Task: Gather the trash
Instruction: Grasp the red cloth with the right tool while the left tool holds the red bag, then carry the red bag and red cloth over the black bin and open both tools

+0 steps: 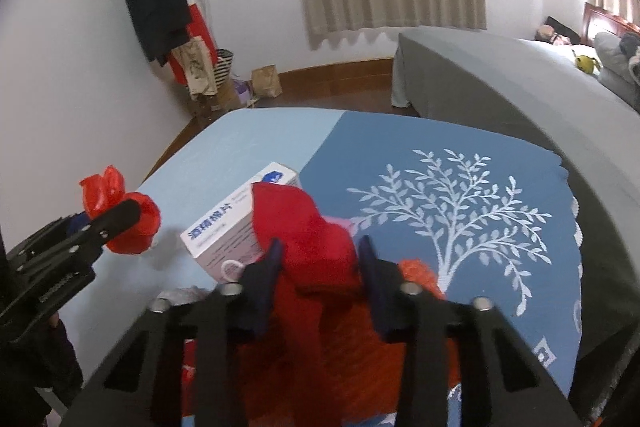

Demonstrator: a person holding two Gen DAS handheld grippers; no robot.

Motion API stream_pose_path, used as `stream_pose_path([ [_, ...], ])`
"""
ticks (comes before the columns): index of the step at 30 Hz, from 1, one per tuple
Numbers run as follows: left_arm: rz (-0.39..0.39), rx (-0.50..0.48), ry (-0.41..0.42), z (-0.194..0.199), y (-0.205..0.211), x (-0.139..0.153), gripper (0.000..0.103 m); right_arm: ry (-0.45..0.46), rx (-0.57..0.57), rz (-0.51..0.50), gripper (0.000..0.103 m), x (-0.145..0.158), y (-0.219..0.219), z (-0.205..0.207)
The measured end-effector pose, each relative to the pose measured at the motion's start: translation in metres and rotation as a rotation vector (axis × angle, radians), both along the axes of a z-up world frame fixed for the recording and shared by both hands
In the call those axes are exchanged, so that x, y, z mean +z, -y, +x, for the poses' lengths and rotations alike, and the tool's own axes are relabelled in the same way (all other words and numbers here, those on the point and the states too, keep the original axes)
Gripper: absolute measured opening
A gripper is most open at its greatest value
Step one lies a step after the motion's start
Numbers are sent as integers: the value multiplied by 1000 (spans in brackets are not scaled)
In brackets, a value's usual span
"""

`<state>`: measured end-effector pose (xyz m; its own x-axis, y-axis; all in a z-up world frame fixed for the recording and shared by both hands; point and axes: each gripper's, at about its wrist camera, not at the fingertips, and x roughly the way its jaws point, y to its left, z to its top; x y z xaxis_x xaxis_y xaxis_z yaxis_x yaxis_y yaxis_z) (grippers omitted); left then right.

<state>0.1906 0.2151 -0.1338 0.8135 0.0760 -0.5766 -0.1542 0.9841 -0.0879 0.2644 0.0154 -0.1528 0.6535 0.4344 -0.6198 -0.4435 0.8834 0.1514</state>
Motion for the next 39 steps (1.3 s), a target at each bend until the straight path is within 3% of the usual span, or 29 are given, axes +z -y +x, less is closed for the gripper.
stream_pose_path([
  [2,0,1,0,0,0,0,36,6,15,7,16,3,0,-2],
  [5,-2,2,2,-1,1,-1,36,28,26,14,11,10,2,-5],
  [25,15,-37,38,-19,32,35,36,103,14,130,10,64,38,-34],
  [39,11,-134,61,-38,84,60,36,170,-88,138,10,97,103,-75],
])
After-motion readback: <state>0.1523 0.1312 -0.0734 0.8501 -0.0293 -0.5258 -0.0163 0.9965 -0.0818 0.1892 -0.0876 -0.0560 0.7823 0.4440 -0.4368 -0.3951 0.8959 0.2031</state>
